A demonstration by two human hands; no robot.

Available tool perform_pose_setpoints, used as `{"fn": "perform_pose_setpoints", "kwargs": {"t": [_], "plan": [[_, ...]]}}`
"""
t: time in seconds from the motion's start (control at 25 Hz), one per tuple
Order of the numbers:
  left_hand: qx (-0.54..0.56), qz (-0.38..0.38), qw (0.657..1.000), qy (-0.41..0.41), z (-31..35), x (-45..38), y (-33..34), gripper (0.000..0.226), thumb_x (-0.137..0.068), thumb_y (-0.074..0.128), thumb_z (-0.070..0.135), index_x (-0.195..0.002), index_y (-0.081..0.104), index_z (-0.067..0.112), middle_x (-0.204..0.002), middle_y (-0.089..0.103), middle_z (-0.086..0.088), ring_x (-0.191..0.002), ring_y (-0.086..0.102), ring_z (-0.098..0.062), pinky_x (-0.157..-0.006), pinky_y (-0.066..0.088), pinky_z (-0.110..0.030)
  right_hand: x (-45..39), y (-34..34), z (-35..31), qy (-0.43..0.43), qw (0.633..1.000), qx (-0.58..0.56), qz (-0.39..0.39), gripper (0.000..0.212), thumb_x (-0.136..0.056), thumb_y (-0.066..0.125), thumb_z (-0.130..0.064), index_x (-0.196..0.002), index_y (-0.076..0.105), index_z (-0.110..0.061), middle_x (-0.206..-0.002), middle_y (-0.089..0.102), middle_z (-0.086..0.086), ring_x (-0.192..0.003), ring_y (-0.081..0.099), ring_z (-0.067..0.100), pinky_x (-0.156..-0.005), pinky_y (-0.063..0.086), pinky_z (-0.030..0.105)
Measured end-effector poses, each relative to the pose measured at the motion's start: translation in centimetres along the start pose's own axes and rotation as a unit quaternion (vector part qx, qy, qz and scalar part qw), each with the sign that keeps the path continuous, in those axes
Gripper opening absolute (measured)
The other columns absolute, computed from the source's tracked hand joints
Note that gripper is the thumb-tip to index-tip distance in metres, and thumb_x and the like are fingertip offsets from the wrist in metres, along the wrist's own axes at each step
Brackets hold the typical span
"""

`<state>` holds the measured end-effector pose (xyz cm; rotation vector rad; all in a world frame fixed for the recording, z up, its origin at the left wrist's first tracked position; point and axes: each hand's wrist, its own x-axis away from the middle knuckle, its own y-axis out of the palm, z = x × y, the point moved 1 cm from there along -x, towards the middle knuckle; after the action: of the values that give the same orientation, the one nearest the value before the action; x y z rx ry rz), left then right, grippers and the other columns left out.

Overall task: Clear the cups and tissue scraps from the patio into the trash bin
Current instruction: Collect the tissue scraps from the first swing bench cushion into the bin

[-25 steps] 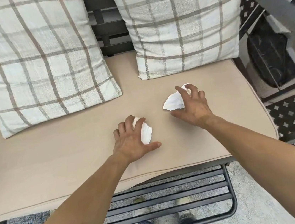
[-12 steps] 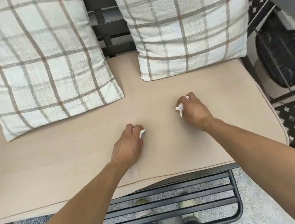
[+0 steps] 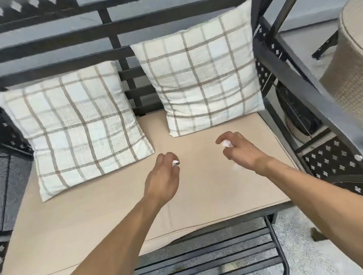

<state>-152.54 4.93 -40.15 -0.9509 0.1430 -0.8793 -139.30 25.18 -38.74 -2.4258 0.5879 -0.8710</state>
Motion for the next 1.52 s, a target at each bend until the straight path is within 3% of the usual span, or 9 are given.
{"fn": "perform_pose_setpoints", "kwargs": {"t": [0.08,0.24,0.44,0.56,0.8,1.0,1.08,1.28,1.52], "plan": [[0.066,-0.006,0.997,-0.028,2.5,0.5,-3.3,0.029,-0.091,0.039,0.011,-0.116,0.043,0.026,-0.117,0.039,0.004,-0.08,0.055,-0.02,-0.07,0.047,-0.038,2.2,-2.7,-2.8,-0.038,0.999,0.001,0.015,0.055,-0.078,0.035,0.005,-0.117,0.049,-0.031,-0.117,0.038,-0.002,-0.112,0.039,0.018,-0.077,0.04,0.025],[0.135,-0.015,0.991,0.0,6.5,1.9,-10.1,0.054,-0.083,0.033,-0.004,-0.123,0.03,0.032,-0.124,0.033,0.003,-0.085,0.05,-0.007,-0.058,0.046,-0.024,6.6,-8.0,-8.7,-0.111,0.991,0.01,0.072,0.057,-0.077,0.03,0.013,-0.106,0.048,-0.033,-0.119,0.04,-0.005,-0.103,0.045,0.013,-0.061,0.04,0.006],[0.136,0.026,0.989,0.055,10.7,4.1,-16.8,0.034,-0.092,0.031,0.005,-0.102,0.025,0.037,-0.086,0.048,-0.005,-0.055,0.043,-0.017,-0.039,0.034,-0.021,12.2,-11.2,-15.1,-0.155,0.98,-0.035,0.123,0.042,-0.088,0.047,-0.004,-0.104,0.045,-0.042,-0.104,0.056,-0.006,-0.075,0.066,0.02,-0.064,0.055,0.036],[0.149,0.065,0.983,0.081,13.3,5.9,-19.9,0.027,-0.092,0.038,0.012,-0.093,0.037,0.039,-0.073,0.055,-0.002,-0.051,0.041,-0.011,-0.044,0.033,-0.027,15.8,-11.6,-18.3,-0.183,0.97,-0.061,0.149,0.032,-0.089,0.056,-0.013,-0.102,0.05,-0.042,-0.1,0.061,-0.005,-0.073,0.067,0.023,-0.07,0.057,0.048],[0.294,0.114,0.935,0.163,16.8,9.7,-24.6,0.025,-0.082,0.065,0.014,-0.09,0.061,0.037,-0.084,0.069,0.004,-0.071,0.061,-0.006,-0.064,0.054,-0.025,22.1,-14.2,-22.2,-0.222,0.932,-0.101,0.268,0.026,-0.082,0.071,-0.025,-0.095,0.064,-0.046,-0.062,0.056,-0.01,-0.069,0.068,0.015,-0.069,0.058,0.039],[0.355,0.084,0.906,0.214,19.7,11.2,-24.8,0.022,-0.086,0.069,0.011,-0.09,0.067,0.033,-0.089,0.073,-0.003,-0.08,0.069,-0.016,-0.073,0.059,-0.041,27.7,-16.8,-19.9,-0.208,0.903,-0.126,0.353,0.023,-0.081,0.071,-0.021,-0.093,0.068,-0.04,-0.082,0.071,-0.002,-0.073,0.067,0.017,-0.066,0.057,0.029],[0.346,0.075,0.904,0.241,21.9,11.5,-23.7,0.021,-0.085,0.07,0.014,-0.09,0.068,0.033,-0.088,0.073,0.002,-0.082,0.066,-0.013,-0.072,0.056,-0.042,30.4,-17.7,-17.9,-0.189,0.895,-0.136,0.381,0.022,-0.081,0.071,-0.018,-0.094,0.07,-0.036,-0.087,0.072,-0.01,-0.079,0.067,0.015,-0.072,0.057,0.038],[0.33,-0.011,0.889,0.316,29.7,13.3,-18.1,0.018,-0.086,0.069,0.018,-0.094,0.065,0.033,-0.093,0.071,0.014,-0.088,0.064,-0.006,-0.077,0.051,-0.034,38.9,-19.9,-11.2,-0.133,0.86,-0.123,0.478,0.022,-0.081,0.071,-0.02,-0.094,0.07,-0.038,-0.089,0.071,-0.021,-0.08,0.063,0.002,-0.074,0.047,0.021],[0.348,-0.124,0.855,0.364,39.5,18.5,-9.4,0.02,-0.084,0.064,0.029,-0.095,0.052,0.04,-0.087,0.074,0.009,-0.073,0.064,-0.006,-0.072,0.049,-0.037,50.5,-21.8,-2.0,-0.044,0.797,-0.141,0.585,0.025,-0.08,0.074,-0.02,-0.092,0.069,-0.041,-0.091,0.073,-0.014,-0.085,0.066,0.01,-0.076,0.051,0.032]]}}
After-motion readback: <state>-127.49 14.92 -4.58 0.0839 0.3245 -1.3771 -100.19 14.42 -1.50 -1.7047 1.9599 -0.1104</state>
